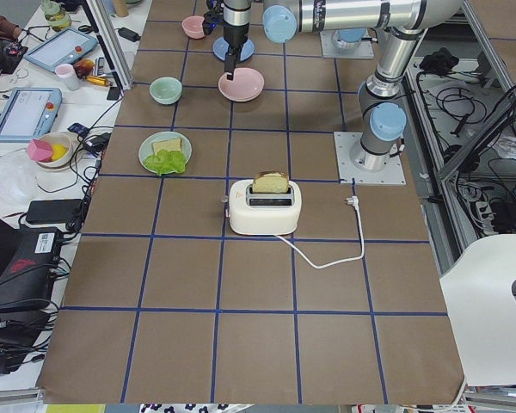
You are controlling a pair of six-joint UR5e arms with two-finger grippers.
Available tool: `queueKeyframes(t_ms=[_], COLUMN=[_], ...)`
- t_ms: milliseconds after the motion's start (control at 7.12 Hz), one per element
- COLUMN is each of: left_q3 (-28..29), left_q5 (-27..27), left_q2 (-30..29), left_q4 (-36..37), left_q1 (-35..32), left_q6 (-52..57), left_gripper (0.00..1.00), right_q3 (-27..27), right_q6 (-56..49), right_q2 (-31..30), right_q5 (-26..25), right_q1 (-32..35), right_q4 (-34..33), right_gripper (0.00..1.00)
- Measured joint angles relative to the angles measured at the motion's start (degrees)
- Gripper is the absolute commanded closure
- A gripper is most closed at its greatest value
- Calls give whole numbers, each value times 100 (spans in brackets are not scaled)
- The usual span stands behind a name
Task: Stack three plates with pink and blue
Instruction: 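Grasp the light blue plate's rim with the right gripper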
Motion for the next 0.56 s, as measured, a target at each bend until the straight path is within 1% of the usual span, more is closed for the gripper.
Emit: queueKeyframes(t_ms=[140,281,562], left_q3=[-9,-35,-197], left_q5=[-38,-43,-55], left_q2=[55,84,139], left_q4=[-67,-81,-21], left_q1=[60,82,90], left_q6=[13,17,22], left_gripper=[0,0,0], right_q3=[151,248,310], right_q6=[6,0,-16], right_q2=[-2,-3,-14], right_q5=[33,45,51], right_q1=[1,-1,-4], right_q4=[-152,-302,-400], right_gripper=[80,100,100])
